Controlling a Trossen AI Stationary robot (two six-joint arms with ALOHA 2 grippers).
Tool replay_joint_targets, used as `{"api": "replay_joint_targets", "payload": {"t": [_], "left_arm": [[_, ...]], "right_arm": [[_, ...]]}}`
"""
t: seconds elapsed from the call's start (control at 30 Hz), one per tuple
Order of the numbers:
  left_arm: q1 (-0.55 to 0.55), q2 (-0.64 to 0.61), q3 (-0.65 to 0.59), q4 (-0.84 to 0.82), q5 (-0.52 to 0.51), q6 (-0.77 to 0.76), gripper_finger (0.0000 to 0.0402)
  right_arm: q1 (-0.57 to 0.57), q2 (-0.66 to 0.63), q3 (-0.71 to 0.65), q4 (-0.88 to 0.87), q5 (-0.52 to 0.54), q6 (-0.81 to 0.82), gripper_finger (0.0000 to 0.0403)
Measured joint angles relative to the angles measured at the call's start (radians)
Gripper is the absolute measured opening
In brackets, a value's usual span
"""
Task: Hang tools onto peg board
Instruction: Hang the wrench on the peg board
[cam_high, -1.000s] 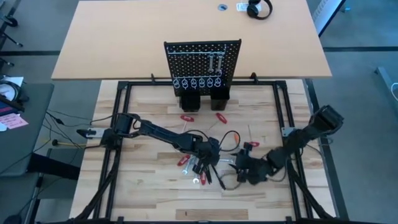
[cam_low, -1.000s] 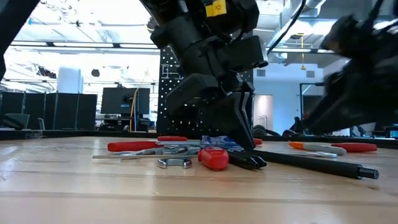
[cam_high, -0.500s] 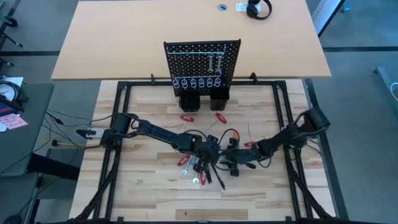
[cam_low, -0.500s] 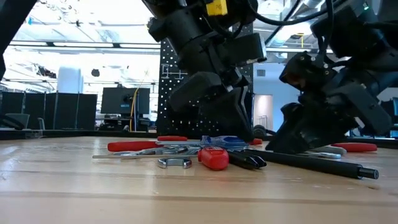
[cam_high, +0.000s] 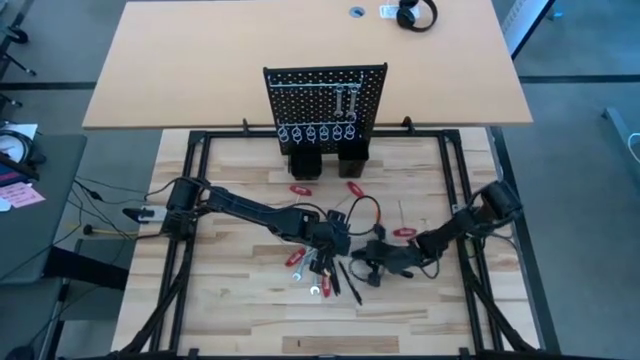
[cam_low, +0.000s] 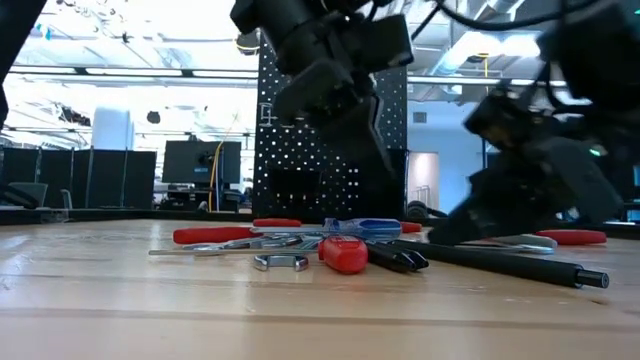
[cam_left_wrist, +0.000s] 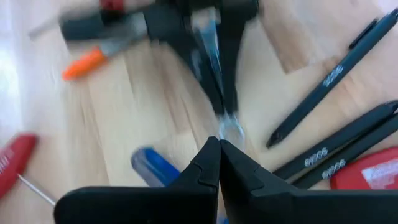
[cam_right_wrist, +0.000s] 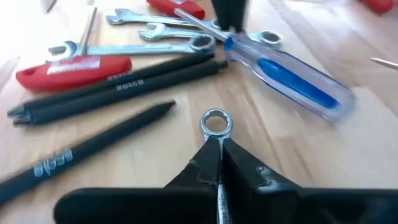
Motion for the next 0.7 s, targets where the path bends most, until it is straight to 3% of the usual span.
{"api": "replay_joint_targets", "payload": {"t": [0.2,0.3,0.5,0.7], "left_arm": [[0.000,-0.008,-0.119,0.162,0.001,-0.046,0.0000],[0.000,-0.010,-0.193,0.327,0.015,-0.071,0.0000],[0.000,-0.010,-0.304,0.569,0.056,-0.112,0.0000],[-0.002,-0.010,-0.327,0.604,0.056,-0.127,0.0000]], "right_arm": [[0.049,-0.010,-0.157,0.323,0.046,-0.011,0.0004],[0.053,-0.008,-0.197,0.431,0.048,-0.018,0.0003],[0.053,-0.010,-0.190,0.497,0.058,-0.059,0.0004],[0.054,-0.012,-0.189,0.504,0.018,-0.085,0.0015]]}}
